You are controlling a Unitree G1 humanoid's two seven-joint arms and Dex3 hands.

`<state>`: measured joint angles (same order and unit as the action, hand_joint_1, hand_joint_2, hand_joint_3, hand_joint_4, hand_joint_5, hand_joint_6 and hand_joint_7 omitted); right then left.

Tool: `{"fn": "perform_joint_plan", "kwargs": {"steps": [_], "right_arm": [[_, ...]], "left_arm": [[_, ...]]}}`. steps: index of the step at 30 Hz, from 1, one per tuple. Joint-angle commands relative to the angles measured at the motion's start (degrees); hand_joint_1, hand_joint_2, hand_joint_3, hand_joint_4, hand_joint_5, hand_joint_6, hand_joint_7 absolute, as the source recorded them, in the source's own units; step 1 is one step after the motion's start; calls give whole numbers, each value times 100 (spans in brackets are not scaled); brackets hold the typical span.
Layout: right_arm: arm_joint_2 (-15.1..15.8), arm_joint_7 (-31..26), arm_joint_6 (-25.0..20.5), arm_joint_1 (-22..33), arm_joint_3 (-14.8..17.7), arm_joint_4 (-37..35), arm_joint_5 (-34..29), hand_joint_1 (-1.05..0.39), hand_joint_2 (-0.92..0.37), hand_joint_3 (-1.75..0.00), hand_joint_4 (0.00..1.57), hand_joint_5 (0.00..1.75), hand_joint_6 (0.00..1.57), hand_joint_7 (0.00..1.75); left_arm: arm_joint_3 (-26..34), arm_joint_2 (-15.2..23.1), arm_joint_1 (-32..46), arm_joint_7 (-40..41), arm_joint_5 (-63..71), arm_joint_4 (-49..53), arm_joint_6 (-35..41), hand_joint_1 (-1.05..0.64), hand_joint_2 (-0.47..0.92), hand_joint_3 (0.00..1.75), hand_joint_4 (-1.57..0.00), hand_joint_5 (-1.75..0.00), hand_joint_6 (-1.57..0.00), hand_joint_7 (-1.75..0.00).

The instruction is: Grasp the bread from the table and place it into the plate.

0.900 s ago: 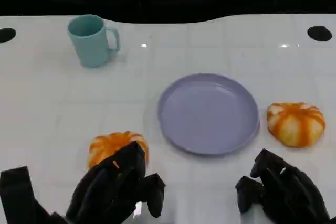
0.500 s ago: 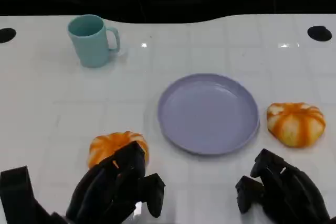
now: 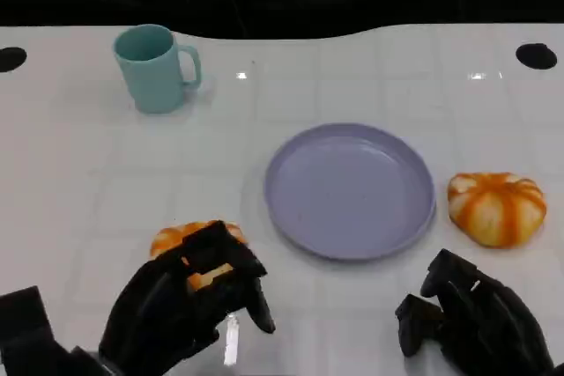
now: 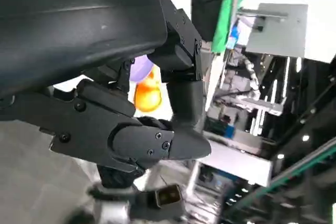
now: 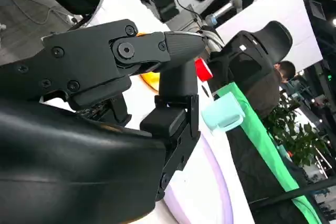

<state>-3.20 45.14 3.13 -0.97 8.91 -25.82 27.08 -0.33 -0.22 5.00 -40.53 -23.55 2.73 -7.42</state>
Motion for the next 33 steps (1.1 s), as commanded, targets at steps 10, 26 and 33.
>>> {"fn": "perform_joint_plan", "kwargs": {"steps": [10, 26, 33], "right_arm": [[49, -36, -20, 7, 32, 29, 72, -55, -92, -22, 78, 168, 70, 141], [72, -17, 60, 13, 15, 45, 61, -56, -92, -24, 77, 170, 69, 144], [81, -46, 8, 54, 11, 118, 66, -55, -92, -24, 77, 171, 69, 143]], "left_arm": [[194, 1368, -69, 1585, 3420, -977, -1881, -64, 92, 13, -37, -65, -42, -9], [-484, 2423, -188, 2660, 7669, -1866, -1168, -69, 92, 8, -31, -34, -34, 0], [-985, 2513, -583, 2595, 8243, -1480, -595, -70, 92, 1, -31, -22, -28, 0]]}}
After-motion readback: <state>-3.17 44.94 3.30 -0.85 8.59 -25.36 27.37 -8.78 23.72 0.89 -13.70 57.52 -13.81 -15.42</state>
